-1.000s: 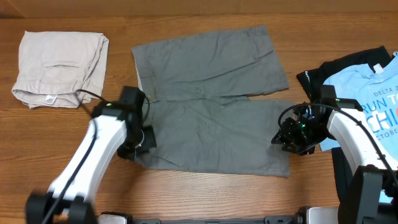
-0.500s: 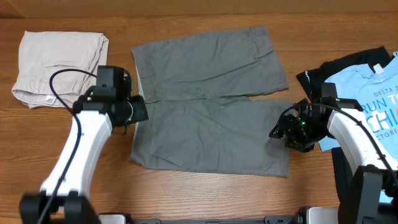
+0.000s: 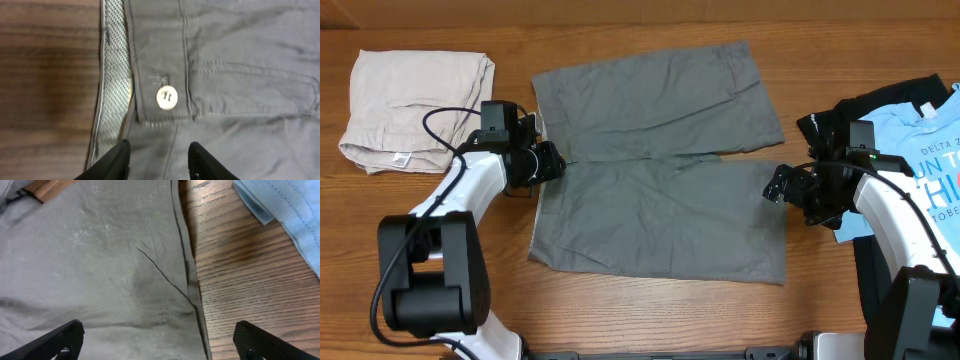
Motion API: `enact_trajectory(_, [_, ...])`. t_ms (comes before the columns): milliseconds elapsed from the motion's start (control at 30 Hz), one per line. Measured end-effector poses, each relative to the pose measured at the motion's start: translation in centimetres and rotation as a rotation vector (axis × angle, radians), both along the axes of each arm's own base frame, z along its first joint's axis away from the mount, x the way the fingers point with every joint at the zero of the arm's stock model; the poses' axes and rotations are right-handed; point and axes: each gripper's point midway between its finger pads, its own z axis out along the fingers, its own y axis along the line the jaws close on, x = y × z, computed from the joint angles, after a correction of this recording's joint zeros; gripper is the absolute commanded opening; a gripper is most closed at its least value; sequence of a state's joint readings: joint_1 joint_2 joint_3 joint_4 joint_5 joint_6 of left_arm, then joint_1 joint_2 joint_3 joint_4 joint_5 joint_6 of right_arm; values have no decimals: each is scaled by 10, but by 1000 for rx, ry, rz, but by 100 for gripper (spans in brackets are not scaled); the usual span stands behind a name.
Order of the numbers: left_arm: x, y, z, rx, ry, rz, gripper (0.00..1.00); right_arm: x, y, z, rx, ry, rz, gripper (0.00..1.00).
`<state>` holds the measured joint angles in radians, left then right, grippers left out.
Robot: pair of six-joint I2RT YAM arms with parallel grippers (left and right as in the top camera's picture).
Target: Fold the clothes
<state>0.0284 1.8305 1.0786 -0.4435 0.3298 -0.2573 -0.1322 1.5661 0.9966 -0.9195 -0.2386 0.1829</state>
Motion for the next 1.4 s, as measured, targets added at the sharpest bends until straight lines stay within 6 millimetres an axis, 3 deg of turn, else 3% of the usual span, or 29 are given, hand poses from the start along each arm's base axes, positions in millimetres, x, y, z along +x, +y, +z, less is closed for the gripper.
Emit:
enact_trajectory(233, [13, 0, -13, 1, -29, -3, 42, 2, -2, 0, -12, -7, -1, 100])
enact_trajectory(633, [8, 6, -17, 42, -12, -14, 42, 2, -2, 0, -12, -9, -2, 100])
enact_trajectory(833, [5, 3, -17, 29, 1, -20, 29, 2, -2, 0, -12, -9, -2, 100])
enact_trajectory(1033, [2, 1, -17, 14, 11, -27, 24, 2, -2, 0, -11, -9, -1, 100])
enact_trajectory(1200, [2, 0, -17, 11, 11, -30, 4, 2, -2, 0, -12, -9, -2, 100])
enact_trajectory(1400, [-1, -1, -14, 7, 37, -34, 4, 2, -2, 0, -12, -9, -2, 100])
